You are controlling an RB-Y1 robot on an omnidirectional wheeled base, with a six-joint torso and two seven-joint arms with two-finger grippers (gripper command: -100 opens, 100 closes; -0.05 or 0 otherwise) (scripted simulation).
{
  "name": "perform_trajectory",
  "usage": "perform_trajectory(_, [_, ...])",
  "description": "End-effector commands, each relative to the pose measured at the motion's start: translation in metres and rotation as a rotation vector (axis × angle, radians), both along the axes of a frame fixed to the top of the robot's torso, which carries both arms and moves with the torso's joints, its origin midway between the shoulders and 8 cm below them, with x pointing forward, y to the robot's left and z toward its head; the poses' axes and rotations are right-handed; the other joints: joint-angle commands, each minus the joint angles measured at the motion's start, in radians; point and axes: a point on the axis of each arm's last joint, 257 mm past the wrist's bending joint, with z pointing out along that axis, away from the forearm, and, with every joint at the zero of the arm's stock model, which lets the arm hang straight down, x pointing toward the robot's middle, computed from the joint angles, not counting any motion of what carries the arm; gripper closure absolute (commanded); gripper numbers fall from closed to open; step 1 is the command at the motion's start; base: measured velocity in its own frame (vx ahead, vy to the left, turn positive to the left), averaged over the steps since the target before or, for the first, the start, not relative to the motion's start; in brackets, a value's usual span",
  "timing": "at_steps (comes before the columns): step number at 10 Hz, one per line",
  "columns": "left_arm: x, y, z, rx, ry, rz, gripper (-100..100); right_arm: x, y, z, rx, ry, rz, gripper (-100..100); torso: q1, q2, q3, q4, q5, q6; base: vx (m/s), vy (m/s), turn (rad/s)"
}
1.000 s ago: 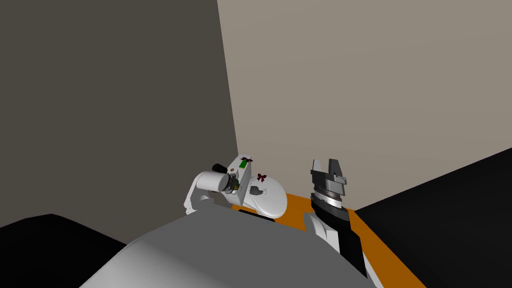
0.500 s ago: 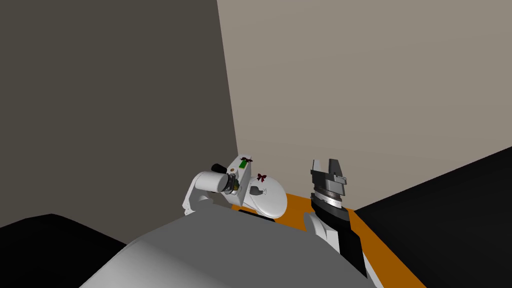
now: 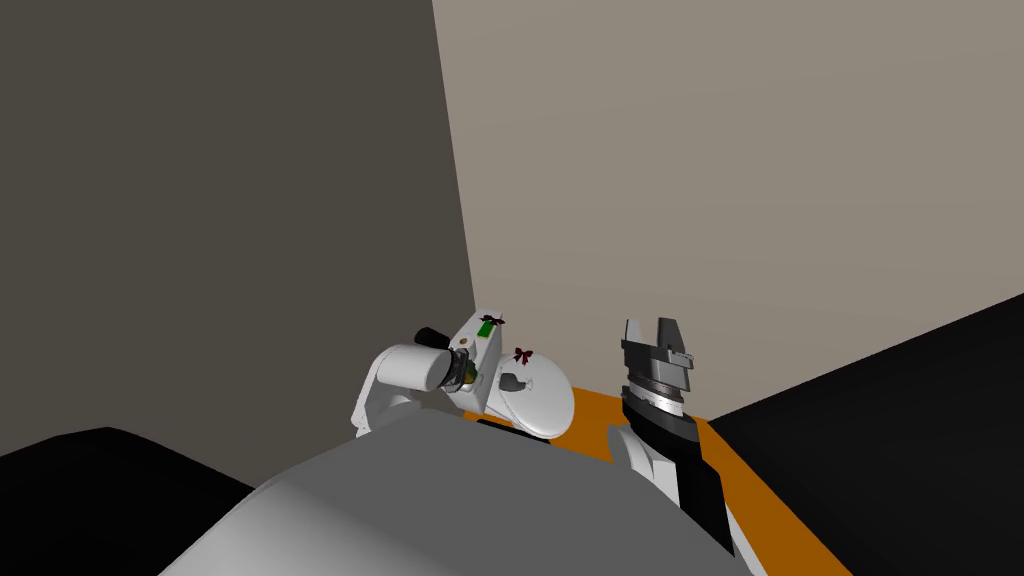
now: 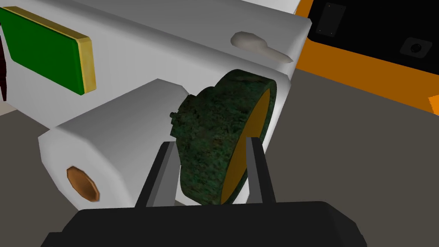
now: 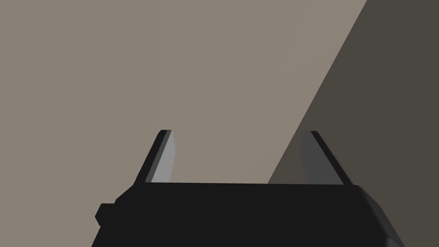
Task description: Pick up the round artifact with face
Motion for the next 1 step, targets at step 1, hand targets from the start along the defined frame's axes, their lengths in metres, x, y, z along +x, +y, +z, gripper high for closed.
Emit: perform_trajectory(1, [0.0000,0.0000,0.0000,0.000,0.000,0.000,0,0.0000,0.0000,0.0000,0.000,0.000,0.000,0,0.000,0.000,0.000,0.000,0.000,0.000,0.000,0.000,0.000])
